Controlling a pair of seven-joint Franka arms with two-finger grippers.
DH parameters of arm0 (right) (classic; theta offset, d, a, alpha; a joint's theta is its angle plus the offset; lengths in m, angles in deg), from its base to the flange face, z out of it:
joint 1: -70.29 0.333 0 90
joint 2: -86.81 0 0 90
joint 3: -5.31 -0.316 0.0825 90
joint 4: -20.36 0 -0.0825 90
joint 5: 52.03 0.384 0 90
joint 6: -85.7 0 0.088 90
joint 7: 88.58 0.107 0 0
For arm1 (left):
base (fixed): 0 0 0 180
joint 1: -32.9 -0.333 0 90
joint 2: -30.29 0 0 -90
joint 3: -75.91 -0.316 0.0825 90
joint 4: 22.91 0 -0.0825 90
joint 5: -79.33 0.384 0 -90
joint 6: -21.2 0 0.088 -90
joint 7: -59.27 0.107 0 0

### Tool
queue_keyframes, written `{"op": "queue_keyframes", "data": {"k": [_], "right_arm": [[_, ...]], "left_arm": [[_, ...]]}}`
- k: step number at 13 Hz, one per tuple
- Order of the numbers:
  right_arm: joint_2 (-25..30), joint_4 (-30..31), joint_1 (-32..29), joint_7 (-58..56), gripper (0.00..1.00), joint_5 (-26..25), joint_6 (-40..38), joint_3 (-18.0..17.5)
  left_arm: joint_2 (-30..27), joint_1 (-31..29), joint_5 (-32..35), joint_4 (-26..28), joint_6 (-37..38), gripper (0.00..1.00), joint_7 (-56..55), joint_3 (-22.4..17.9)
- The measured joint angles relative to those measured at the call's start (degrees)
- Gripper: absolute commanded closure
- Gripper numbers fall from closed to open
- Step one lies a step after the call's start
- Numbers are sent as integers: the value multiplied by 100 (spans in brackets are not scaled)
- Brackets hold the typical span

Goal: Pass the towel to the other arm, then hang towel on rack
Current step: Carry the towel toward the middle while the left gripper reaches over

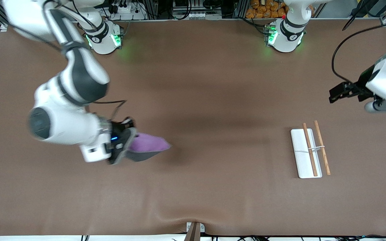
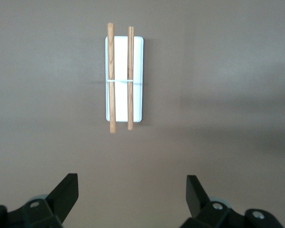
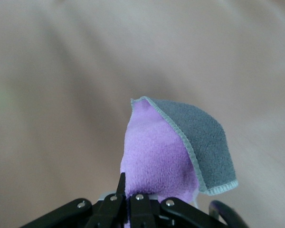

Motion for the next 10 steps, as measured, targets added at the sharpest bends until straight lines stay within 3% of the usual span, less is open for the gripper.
{"op": "queue_keyframes", "data": {"k": [6,10], "right_arm": [[-13,17,1267,1159,100,175,912,-63],[-69,29,1566,2091,100,179,1552,-37]], "left_arm": [[770,-91,-510,-2,-302,0,-82,-74],[1054,-113,-848,2,-301,0,-1260,-39]]}}
